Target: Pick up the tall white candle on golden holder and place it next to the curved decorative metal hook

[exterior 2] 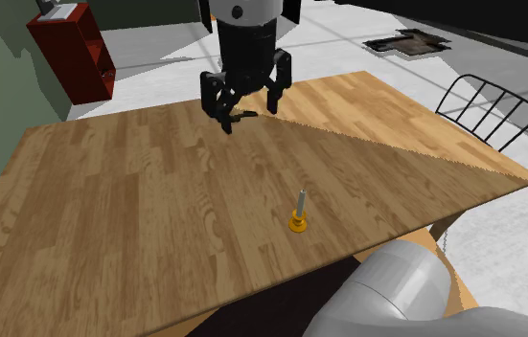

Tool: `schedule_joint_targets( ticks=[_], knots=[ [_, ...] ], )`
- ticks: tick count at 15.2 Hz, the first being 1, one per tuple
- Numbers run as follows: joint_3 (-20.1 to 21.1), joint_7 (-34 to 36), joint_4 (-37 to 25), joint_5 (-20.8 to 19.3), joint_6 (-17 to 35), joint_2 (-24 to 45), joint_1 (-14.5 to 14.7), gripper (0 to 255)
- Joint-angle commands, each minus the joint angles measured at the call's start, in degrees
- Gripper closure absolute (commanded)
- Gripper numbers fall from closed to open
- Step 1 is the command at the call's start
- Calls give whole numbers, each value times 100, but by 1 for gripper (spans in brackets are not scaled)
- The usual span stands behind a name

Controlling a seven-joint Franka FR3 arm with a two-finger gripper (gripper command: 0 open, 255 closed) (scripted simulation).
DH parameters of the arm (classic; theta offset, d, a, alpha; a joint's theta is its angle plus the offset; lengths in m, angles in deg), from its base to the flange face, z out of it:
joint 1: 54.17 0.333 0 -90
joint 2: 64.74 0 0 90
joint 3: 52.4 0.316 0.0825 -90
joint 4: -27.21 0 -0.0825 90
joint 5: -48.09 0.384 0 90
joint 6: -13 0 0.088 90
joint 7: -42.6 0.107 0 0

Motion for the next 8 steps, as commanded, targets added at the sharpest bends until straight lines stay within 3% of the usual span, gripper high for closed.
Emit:
schedule_joint_targets(
  ticks=[1, 8],
  knots=[
    [0, 0, 0, 0, 0, 0, 0, 0],
    [-649, -689, 1282, -365, 764, -392, -145, 0]
  ],
)
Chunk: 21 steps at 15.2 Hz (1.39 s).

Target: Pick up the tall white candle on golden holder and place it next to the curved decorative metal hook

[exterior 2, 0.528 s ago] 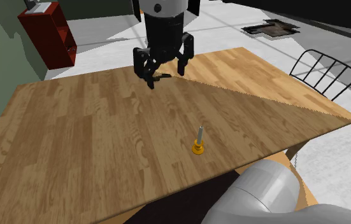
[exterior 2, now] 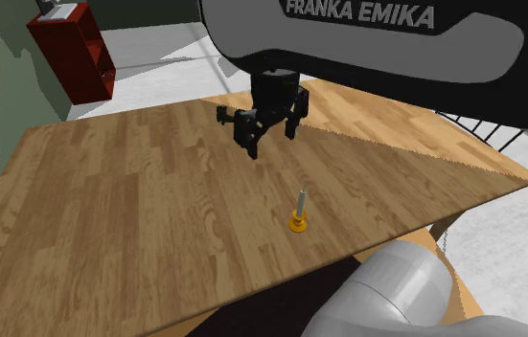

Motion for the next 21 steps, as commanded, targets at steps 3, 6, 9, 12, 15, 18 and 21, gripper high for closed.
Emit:
schedule_joint_targets(
  ticks=[3, 6, 9, 12, 15, 18, 21],
  knots=[
    [-420, -417, 651, -271, 467, -115, -130, 0],
    [-762, -732, 1070, -508, 844, -101, -254, 0],
    [-1132, -1058, 1431, -769, 1260, 10, -395, 0],
    [-1395, -1258, 1682, -960, 1626, 162, -492, 0],
    [-1469, -1251, 1859, -1028, 1904, 266, -512, 0],
    [-1547, -1243, 2025, -1098, 2195, 393, -530, 0],
    [-1562, -1242, 2056, -1112, 2252, 420, -533, 0]
  ],
)
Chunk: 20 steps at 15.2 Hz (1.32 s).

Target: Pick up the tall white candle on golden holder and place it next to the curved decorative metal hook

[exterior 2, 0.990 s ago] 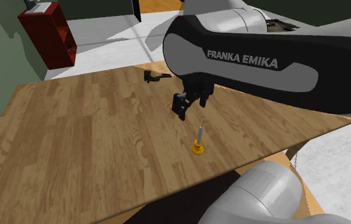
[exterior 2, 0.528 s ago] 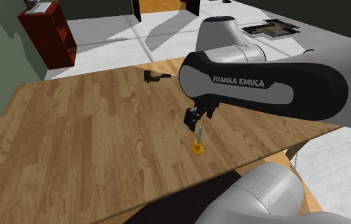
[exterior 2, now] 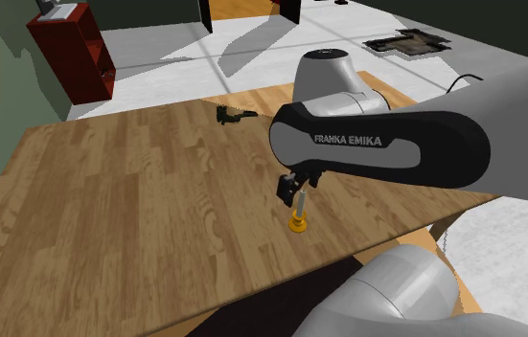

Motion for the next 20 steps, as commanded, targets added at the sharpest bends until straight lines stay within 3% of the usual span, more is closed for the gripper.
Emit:
schedule_joint_targets(
  ticks=[1, 5, 6, 15, 20],
  knots=[
    [-7, 0, 11, -5, 25, 12, 0, 0],
    [-6, 0, 10, -5, 23, 12, 0, 0],
    [-6, 0, 10, -5, 23, 12, 0, 255],
    [-7, 0, 11, -5, 25, 12, 0, 255],
    [124, -9, -269, 112, -456, -194, 32, 255]
  ],
)
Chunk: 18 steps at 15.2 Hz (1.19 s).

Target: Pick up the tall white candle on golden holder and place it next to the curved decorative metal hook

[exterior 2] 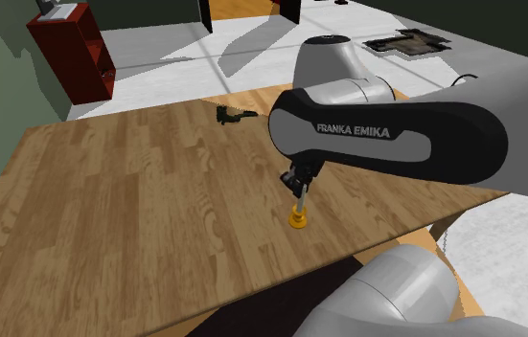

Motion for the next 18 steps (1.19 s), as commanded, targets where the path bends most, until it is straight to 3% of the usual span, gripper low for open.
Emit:
schedule_joint_targets(
  ticks=[1, 18],
  knots=[
    [33, -23, -115, 32, -188, -72, -1, 255],
    [396, -61, -1279, 373, -1582, -310, 130, 255]
  ],
)
